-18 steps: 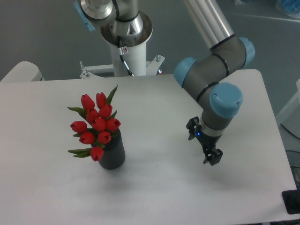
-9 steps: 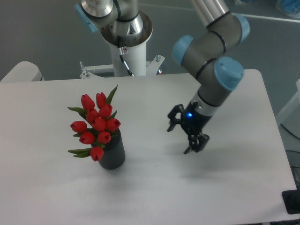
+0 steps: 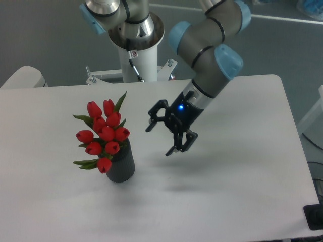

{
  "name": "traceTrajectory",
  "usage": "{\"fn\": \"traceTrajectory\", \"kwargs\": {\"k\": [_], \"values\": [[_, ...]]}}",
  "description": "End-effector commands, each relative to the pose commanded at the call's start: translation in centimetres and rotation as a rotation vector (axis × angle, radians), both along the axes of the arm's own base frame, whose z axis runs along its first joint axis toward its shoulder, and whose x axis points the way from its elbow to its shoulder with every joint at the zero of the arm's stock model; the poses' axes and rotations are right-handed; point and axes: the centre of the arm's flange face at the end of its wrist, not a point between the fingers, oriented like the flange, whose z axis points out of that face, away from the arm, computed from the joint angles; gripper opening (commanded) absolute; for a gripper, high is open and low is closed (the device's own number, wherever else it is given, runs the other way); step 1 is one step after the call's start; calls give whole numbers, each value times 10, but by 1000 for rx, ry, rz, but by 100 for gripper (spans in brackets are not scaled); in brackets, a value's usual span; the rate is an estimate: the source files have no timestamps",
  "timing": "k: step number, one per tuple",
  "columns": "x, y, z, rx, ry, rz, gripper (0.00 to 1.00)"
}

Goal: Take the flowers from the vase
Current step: 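Move the open gripper to the tulip stems above the black vase, then close the gripper around the tulip stems at the vase rim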

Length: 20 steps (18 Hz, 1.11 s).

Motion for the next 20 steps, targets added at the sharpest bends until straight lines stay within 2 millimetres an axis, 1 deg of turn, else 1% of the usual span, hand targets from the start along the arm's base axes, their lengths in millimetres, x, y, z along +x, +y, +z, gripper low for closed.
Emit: {"fn": "traceTrajectory", "kwargs": {"k": [2, 4, 6, 8, 10, 14, 20], "values": [[9, -1, 7, 24, -29, 15, 100], [19, 5, 15, 55, -69, 21, 100], [32, 16, 22, 74, -116, 24, 100], [46, 32, 26, 70, -142, 7, 100], [47, 36, 21, 67, -146, -1, 100], [43, 40, 8, 63, -152, -5, 100], [41, 39, 3, 62, -150, -4, 100]]}}
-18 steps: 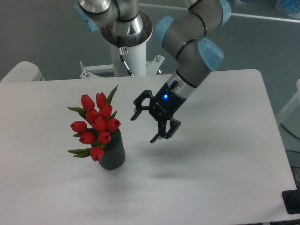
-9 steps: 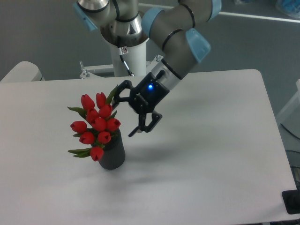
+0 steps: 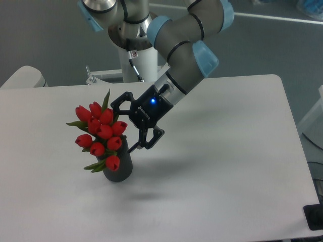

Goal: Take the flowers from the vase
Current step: 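Close the gripper around the tulip stems at the vase rim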

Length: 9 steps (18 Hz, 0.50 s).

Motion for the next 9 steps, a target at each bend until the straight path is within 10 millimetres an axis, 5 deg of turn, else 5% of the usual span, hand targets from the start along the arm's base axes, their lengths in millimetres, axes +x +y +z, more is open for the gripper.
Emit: {"fn": "traceTrajectory", "kwargs": {"k": [9], "values": [[5, 7, -10, -11, -16, -16, 100]]}}
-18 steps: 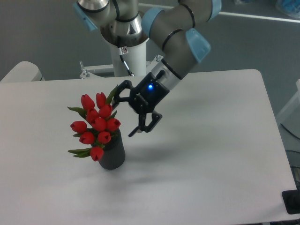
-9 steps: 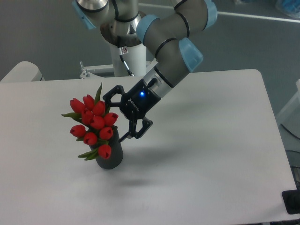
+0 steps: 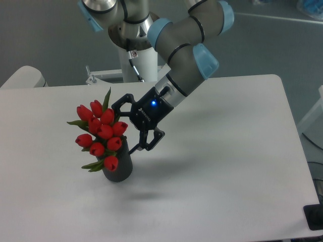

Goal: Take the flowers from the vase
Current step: 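Close the gripper around the tulip stems at the vase rim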

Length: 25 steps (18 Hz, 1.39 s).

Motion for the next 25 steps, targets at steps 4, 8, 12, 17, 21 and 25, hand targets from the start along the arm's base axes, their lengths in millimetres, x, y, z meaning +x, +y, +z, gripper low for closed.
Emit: {"fn": "traceTrajectory", "kwargs": {"k": [4, 8, 12, 17, 21, 25], "values": [[14, 11, -4, 3, -17, -26, 100], [21, 17, -8, 3, -25, -44, 100], [22, 18, -10, 10, -31, -48, 100], [28, 23, -13, 71, -95, -51, 100], [29, 24, -12, 89, -106, -52, 67], [27, 23, -11, 91, -102, -50, 12]]}}
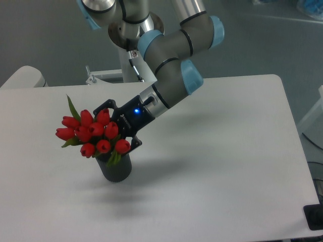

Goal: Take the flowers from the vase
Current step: 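Close the gripper around the tulip stems at the vase rim, then lift the gripped tulip bunch straight up out of the vase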

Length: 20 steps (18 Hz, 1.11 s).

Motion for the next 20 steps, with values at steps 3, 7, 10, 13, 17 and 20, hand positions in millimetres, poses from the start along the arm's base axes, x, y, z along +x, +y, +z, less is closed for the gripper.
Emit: {"fn": "traceTrajectory", "kwargs": {"k": [3, 7, 10, 13, 17, 20], "values": [[-2, -2, 0, -2, 0, 5, 1], [-5, -4, 4, -1, -4, 17, 0], [-9, -7, 7, 4, -4, 27, 0], [-9, -10, 13, 12, -4, 32, 0], [-14, -15, 30, 25, -9, 60, 0], [-20, -22, 45, 59, -9, 80, 0]]}}
